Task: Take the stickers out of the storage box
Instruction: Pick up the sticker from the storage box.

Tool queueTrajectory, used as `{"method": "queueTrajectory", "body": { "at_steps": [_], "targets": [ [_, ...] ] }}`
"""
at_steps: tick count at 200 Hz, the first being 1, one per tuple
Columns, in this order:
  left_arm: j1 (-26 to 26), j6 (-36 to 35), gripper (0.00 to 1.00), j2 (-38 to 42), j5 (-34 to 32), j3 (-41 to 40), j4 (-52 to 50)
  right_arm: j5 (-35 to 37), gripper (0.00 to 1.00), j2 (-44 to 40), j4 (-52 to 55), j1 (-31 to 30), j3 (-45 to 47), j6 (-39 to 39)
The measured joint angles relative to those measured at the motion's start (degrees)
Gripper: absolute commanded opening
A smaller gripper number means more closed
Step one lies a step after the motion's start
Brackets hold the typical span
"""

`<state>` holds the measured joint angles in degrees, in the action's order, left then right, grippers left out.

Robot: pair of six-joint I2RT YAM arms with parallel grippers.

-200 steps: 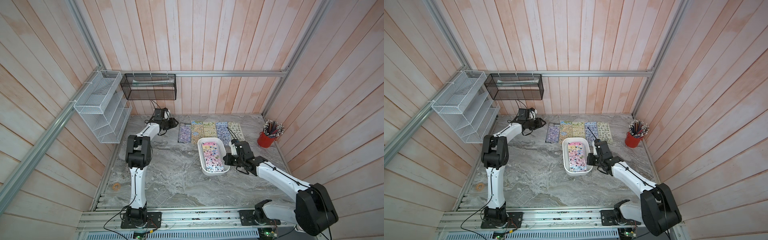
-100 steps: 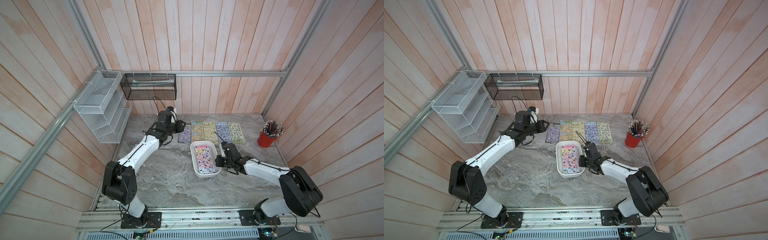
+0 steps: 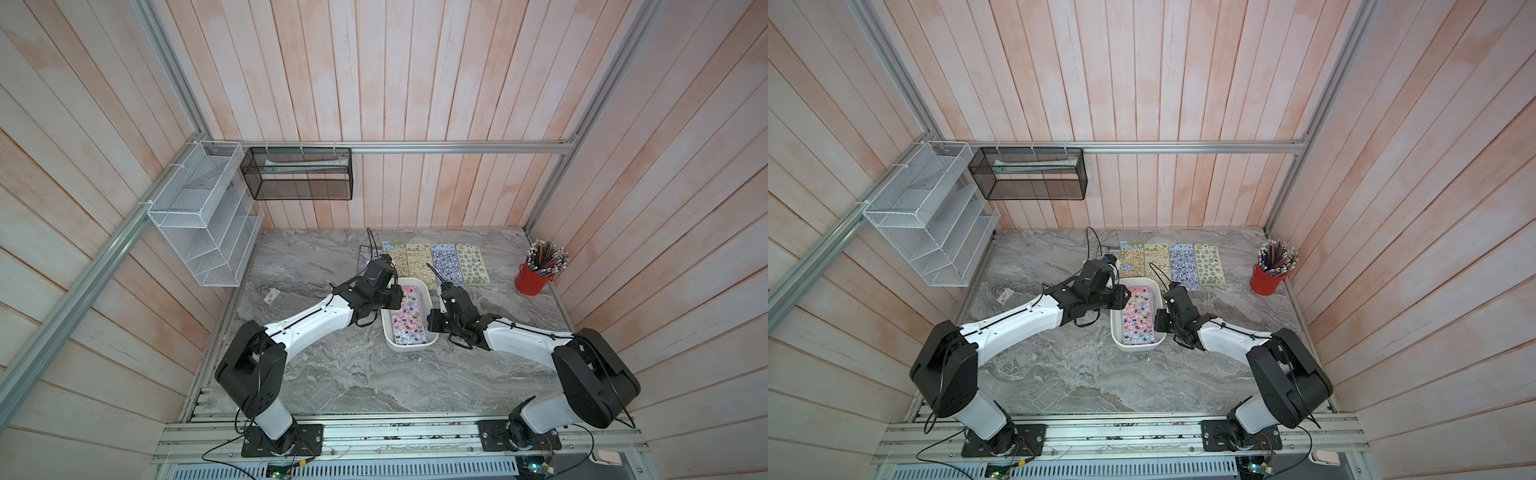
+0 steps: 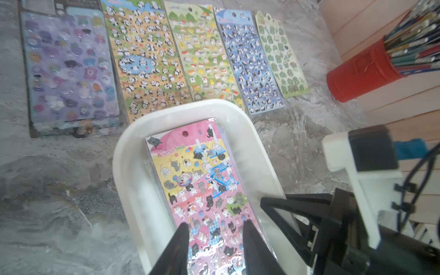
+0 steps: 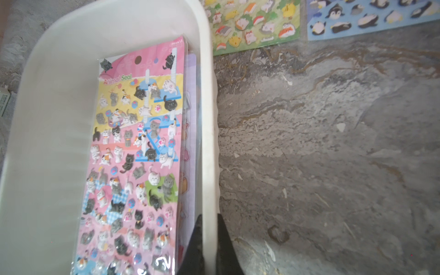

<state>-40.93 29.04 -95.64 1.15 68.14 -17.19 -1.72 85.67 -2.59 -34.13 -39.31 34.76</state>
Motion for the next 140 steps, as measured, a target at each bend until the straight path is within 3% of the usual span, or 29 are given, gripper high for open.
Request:
{"method": "queueTrajectory", "body": {
  "at_steps": [140],
  "targets": [
    [-4.0,8.2,0.56,-8.2,-7.9,-2.4,0.5,0.6,0.0,0.0,-4.0,-1.5,2.3,0.8]
  ]
}}
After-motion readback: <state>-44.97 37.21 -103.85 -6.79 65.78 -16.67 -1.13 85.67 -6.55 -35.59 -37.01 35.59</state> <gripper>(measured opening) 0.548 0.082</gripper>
